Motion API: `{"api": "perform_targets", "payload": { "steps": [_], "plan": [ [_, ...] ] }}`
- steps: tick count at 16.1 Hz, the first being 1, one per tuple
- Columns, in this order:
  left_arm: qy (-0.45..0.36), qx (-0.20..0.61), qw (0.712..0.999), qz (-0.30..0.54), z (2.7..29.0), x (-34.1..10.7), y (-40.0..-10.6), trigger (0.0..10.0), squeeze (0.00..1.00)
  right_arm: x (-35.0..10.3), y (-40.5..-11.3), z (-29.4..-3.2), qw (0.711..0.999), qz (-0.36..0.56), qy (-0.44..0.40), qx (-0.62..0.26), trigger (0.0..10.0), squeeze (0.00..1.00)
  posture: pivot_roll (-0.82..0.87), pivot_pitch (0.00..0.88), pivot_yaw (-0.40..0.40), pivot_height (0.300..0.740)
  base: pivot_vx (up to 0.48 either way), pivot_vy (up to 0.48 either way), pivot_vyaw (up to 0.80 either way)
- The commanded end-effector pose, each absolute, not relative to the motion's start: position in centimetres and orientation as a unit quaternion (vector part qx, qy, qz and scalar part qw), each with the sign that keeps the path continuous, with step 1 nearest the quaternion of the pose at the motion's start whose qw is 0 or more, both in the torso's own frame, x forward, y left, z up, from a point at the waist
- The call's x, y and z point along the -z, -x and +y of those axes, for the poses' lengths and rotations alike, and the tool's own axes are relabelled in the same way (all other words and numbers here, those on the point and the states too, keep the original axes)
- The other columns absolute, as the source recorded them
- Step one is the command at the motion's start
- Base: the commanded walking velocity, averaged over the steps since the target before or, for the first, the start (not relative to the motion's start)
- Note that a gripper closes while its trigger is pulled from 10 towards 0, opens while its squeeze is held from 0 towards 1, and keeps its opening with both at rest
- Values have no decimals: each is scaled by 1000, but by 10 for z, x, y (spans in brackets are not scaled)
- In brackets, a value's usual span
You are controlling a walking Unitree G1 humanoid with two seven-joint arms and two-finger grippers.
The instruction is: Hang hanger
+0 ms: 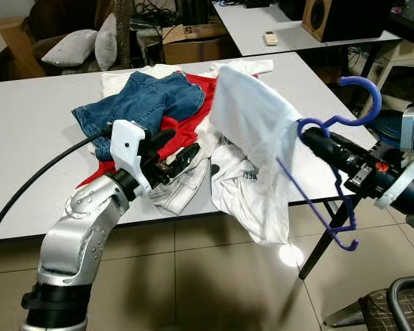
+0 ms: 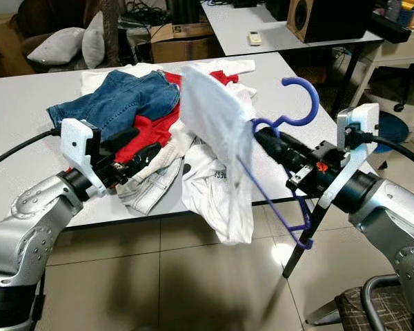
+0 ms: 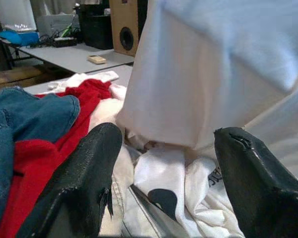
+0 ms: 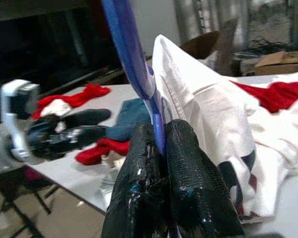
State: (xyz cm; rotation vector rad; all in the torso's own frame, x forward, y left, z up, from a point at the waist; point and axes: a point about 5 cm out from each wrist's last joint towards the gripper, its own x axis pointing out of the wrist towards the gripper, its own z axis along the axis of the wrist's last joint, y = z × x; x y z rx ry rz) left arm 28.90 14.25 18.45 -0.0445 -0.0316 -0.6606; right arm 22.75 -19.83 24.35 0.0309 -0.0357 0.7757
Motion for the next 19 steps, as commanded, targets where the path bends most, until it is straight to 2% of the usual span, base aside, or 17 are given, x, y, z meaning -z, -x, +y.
{"api": "perform_targets", "payload": {
  "steps": [1, 2, 6, 7, 8, 10, 16, 19],
  "plan": [
    [24, 329, 943, -28, 141, -191, -294, 10000, 0, -251, -221, -195, 913, -42, -16, -405, 10000, 0, -74, 0, 98, 740, 0, 0, 0],
    [18, 348, 936, -36, 137, -196, -303, 10000, 1000, -250, -214, -196, 904, -46, -24, -425, 10000, 0, -75, 0, 106, 740, 0, 0, 0],
    [8, 363, 930, -54, 124, -205, -343, 10000, 1000, -252, -204, -203, 895, -55, -48, -439, 10000, 0, -97, 0, 129, 740, 0, 0, 0],
    [17, 381, 923, -55, 120, -206, -347, 10000, 851, -252, -202, -204, 894, -56, -49, -441, 10000, 0, -102, 0, 135, 740, 0, 0, 0],
    [17, 398, 915, -56, 117, -206, -347, 10000, 27, -252, -200, -204, 894, -55, -49, -442, 10000, 0, -105, 0, 139, 740, 0, 0, 0],
    [-1, 426, 903, -55, 109, -201, -351, 10000, 0, -251, -195, -205, 891, -53, -51, -447, 10000, 0, -113, 0, 145, 740, 0, 0, 0],
    [-18, 398, 914, -79, 102, -204, -373, 10000, 0, -251, -192, -204, 885, -46, -56, -461, 10000, 0, -119, 0, 132, 740, 0, 0, 0],
    [9, 388, 915, -109, 99, -213, -378, 10000, 0, -250, -192, -205, 884, -42, -54, -462, 10000, 0, -126, 0, 128, 740, 0, 0, 0]
  ]
}}
